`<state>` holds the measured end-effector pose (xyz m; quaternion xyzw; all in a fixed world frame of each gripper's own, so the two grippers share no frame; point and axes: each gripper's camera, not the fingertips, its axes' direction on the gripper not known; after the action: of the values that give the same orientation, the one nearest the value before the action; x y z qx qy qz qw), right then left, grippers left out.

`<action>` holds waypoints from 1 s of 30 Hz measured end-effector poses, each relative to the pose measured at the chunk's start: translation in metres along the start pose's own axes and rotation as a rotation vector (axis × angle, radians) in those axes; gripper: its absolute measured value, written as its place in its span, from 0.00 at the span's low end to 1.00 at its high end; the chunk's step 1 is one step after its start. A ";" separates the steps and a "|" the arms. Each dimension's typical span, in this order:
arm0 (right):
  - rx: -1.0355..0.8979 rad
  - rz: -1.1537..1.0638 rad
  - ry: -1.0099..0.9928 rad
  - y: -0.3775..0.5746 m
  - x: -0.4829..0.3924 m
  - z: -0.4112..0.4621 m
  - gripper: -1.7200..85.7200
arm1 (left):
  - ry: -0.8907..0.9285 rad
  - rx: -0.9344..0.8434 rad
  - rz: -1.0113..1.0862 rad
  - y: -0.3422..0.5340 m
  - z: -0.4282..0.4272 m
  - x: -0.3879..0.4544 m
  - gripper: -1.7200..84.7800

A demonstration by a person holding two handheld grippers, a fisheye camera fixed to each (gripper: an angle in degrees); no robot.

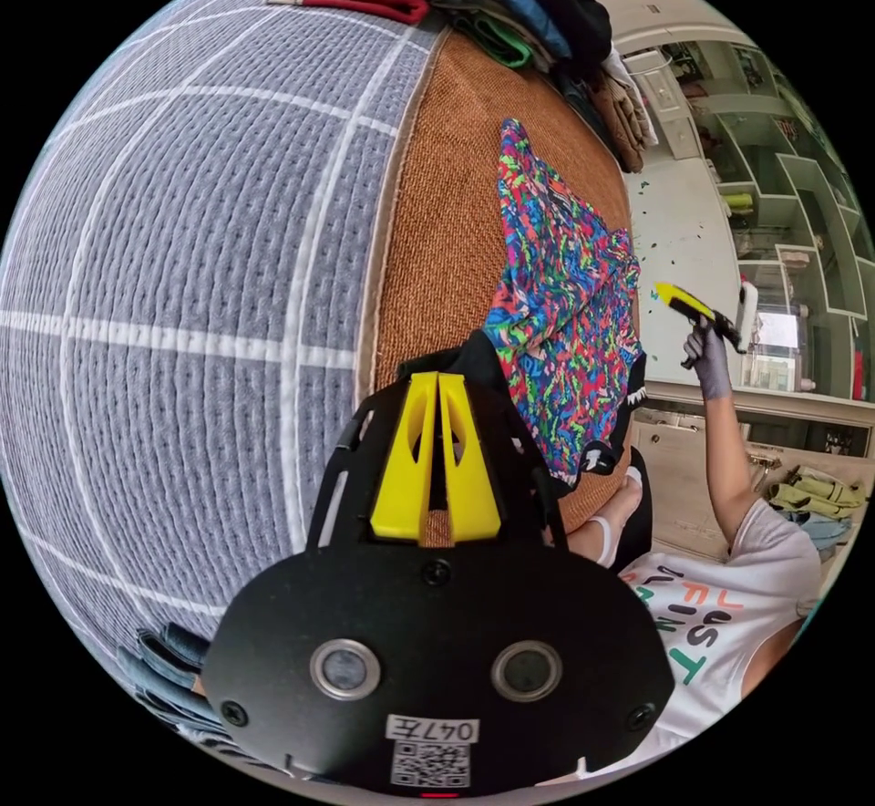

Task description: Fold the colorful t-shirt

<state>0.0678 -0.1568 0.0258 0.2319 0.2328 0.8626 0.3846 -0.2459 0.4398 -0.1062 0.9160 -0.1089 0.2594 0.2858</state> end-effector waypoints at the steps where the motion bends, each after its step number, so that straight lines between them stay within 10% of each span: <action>1: -0.038 -0.035 -0.032 0.021 -0.016 0.004 0.06 | -0.010 -0.003 0.006 -0.001 -0.002 0.004 0.01; 15: -0.215 0.187 0.301 0.144 -0.036 -0.022 0.02 | -0.030 0.051 0.104 -0.009 -0.041 0.047 0.01; 21: -0.214 0.261 0.441 0.179 -0.043 -0.034 0.14 | 0.170 0.229 0.206 0.023 -0.096 0.072 0.01; 30: -0.010 -0.276 0.129 0.225 -0.272 0.003 0.10 | 0.205 0.210 0.236 0.029 -0.108 0.114 0.01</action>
<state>0.1072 -0.4997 0.0985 0.1398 0.2822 0.8157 0.4852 -0.2040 0.4732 0.0441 0.8905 -0.1583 0.3930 0.1659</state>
